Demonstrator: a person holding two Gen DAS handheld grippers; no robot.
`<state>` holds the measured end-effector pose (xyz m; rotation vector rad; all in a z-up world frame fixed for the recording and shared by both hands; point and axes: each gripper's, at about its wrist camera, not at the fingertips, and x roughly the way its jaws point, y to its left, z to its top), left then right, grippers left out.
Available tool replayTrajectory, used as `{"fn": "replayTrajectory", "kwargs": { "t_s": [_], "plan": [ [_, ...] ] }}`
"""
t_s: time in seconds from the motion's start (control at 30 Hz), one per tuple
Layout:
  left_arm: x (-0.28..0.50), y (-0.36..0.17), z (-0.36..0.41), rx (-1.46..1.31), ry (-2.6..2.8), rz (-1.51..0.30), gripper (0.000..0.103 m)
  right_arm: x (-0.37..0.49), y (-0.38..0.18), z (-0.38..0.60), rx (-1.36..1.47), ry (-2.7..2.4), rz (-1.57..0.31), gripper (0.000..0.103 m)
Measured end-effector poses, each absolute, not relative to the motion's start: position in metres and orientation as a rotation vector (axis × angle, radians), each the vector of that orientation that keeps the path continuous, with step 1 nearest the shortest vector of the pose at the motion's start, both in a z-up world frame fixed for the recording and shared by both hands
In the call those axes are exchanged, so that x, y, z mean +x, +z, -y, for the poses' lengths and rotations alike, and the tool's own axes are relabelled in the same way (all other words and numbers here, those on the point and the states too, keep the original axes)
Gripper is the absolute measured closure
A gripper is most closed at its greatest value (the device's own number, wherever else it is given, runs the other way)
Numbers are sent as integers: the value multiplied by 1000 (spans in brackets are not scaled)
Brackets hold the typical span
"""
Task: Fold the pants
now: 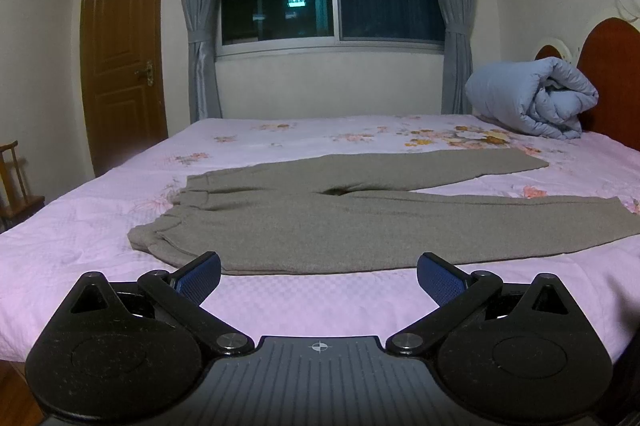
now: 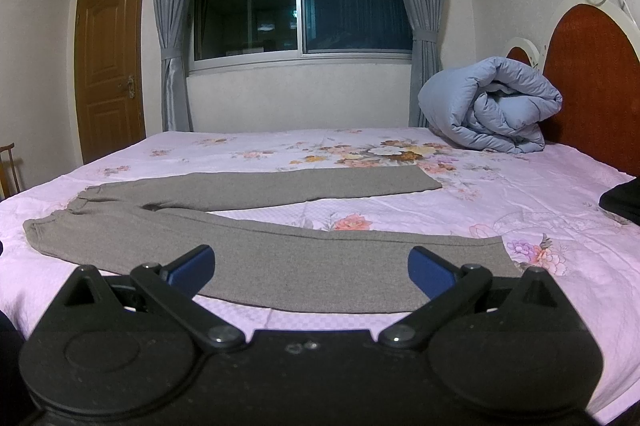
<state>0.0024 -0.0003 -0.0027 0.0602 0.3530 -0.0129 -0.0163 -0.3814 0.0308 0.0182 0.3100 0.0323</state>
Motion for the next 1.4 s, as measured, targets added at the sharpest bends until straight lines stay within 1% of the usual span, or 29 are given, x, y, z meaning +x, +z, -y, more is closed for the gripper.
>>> {"fn": "replayTrajectory", "kwargs": {
  "t_s": [1.4],
  "plan": [
    [3, -3, 2, 63, -13, -357, 0, -12, 29, 380, 16, 32, -313, 6]
  ]
}}
